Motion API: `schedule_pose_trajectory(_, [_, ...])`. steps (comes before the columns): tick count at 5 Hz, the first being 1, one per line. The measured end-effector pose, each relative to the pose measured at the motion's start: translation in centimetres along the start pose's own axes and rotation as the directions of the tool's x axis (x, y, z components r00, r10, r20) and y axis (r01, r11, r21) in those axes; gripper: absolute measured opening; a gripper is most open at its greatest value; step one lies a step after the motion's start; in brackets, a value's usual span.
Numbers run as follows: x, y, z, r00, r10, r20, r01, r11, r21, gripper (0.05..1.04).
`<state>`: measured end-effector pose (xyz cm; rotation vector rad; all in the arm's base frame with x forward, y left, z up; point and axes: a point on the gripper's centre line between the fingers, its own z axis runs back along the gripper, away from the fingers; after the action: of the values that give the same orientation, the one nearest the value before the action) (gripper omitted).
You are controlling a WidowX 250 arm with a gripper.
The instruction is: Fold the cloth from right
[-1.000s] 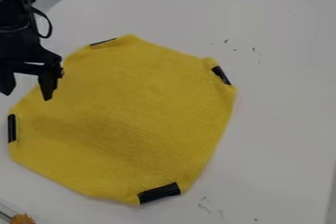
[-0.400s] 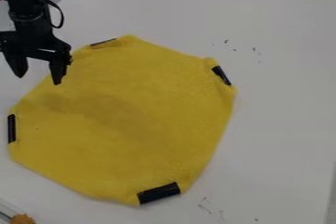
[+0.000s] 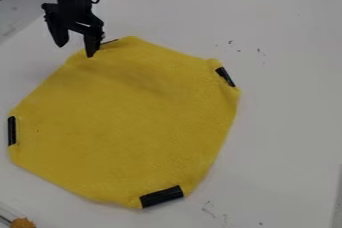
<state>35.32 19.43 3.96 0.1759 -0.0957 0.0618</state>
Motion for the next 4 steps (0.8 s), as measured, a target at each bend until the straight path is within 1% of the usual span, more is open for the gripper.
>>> schedule_pose_trajectory(1, [2.8, 0.1, -0.2, 0.999, -0.052, 0.016, 0.052, 0.999, 0.009, 1.001])
schedule_pose_trajectory(2, [4.1, 0.3, -0.6, 0.997, -0.082, 0.011, 0.082, 0.997, 0.014, 1.001])
schedule_pose_trajectory(4, [5.3, 0.6, -2.5, 0.993, -0.117, -0.027, 0.117, 0.993, -0.003, 1.001])
